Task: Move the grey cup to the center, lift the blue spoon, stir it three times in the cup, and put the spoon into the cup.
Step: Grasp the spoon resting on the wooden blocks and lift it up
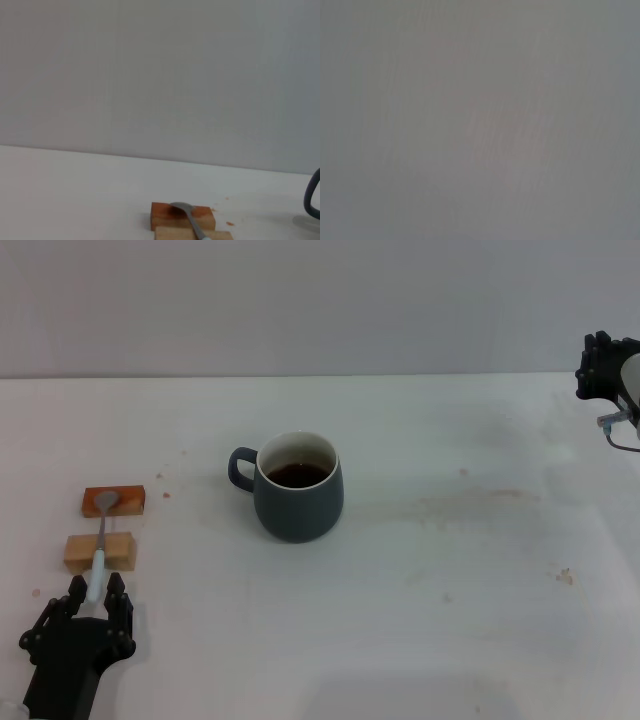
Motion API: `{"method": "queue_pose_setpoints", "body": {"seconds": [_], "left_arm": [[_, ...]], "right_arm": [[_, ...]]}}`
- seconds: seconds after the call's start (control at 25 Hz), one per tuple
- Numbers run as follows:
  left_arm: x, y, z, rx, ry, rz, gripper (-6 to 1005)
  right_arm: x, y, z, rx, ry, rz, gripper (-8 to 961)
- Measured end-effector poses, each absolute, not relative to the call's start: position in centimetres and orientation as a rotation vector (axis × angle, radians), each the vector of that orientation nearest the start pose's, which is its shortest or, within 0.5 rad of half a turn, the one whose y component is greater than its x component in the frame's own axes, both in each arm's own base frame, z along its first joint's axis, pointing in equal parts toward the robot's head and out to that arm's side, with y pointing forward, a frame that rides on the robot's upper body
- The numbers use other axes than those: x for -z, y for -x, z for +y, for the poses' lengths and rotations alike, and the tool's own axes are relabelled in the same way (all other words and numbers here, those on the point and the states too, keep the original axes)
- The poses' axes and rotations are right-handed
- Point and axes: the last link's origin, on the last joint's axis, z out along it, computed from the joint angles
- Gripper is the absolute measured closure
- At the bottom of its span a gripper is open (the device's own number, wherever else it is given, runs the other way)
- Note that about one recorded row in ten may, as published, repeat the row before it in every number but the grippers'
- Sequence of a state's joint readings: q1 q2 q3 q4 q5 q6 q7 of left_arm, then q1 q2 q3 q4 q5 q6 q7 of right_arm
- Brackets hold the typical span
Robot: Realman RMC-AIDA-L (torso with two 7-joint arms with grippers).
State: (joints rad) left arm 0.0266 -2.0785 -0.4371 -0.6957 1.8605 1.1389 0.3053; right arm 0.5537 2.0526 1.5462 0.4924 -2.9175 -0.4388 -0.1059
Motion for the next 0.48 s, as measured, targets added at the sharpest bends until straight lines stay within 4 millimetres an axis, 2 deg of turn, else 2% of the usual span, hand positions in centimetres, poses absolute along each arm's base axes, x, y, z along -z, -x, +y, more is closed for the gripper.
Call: {"method": "queue_pose_setpoints", "body": {"seconds": [0.48], "left_arm": [[8.79, 32.77, 19.08, 0.532, 1.515, -0.837, 655]], "right_arm": [[-0.35, -28.87, 42.98, -0.289, 1.730, 0.476, 886]]}}
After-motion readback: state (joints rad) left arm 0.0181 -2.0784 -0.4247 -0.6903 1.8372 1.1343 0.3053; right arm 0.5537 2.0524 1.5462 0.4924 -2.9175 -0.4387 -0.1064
